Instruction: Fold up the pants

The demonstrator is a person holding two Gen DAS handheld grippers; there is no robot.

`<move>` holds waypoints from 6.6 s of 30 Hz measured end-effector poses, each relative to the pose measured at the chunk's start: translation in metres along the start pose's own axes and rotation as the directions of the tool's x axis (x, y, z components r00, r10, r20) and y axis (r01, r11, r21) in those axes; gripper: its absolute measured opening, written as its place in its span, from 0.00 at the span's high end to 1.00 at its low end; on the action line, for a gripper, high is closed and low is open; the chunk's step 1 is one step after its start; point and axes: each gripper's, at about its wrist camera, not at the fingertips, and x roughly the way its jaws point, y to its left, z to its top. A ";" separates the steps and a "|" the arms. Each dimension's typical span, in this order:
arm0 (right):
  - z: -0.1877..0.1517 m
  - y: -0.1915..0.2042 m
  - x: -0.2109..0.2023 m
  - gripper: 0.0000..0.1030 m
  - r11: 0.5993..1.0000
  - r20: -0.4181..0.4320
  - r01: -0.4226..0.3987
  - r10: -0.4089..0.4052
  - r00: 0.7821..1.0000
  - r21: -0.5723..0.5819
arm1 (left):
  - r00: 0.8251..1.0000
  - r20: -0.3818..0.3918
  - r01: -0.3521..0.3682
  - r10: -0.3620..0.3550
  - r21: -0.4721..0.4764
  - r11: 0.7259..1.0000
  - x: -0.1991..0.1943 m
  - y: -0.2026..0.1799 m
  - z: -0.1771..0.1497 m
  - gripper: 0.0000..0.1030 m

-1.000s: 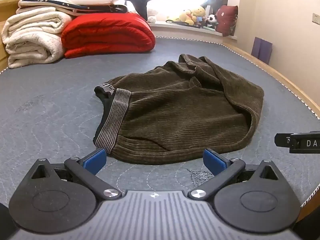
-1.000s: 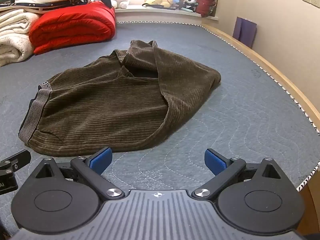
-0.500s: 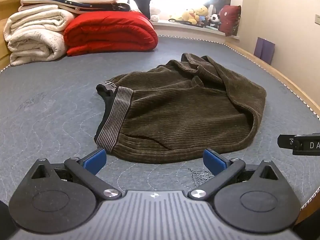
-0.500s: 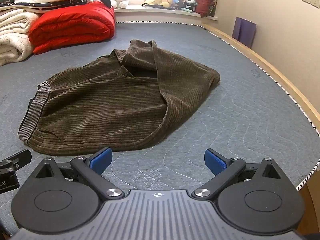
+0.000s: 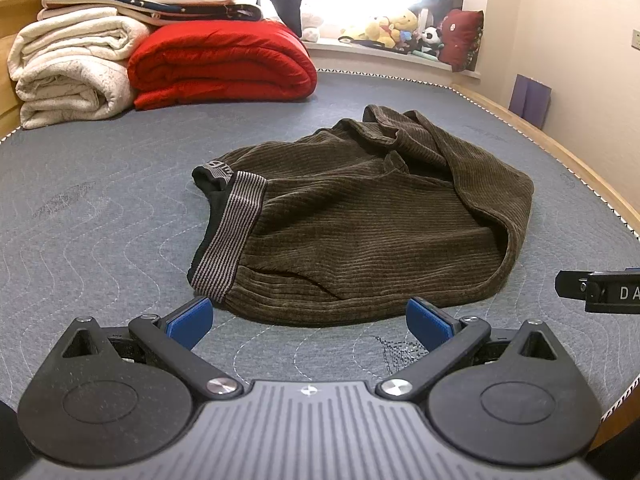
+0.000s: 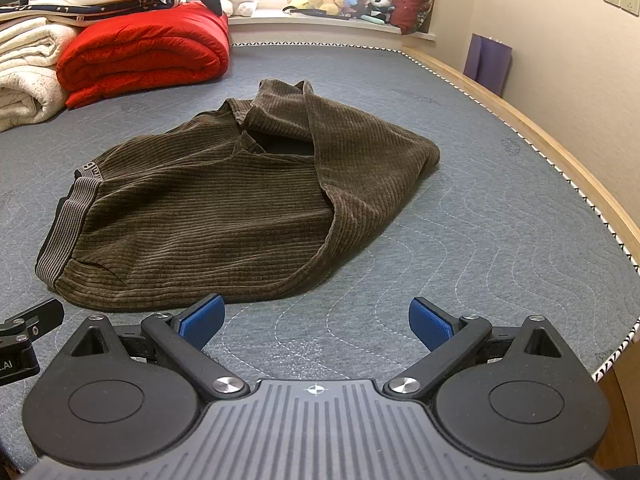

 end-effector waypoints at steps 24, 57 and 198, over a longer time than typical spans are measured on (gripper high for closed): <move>-0.001 0.001 0.001 0.04 1.000 0.000 0.001 -0.001 1.000 -0.002 | 1.000 -0.006 0.000 0.000 -0.005 1.000 0.001 0.001 0.000 0.00; -0.001 0.003 0.006 0.04 1.000 -0.011 0.003 -0.003 1.000 -0.009 | 1.000 -0.020 -0.006 0.006 -0.016 1.000 0.004 0.002 0.000 0.00; 0.041 -0.134 0.107 0.51 0.997 -0.176 0.011 0.001 0.984 0.070 | 0.975 -0.214 0.056 -0.062 -0.033 0.998 0.052 0.159 -0.039 0.95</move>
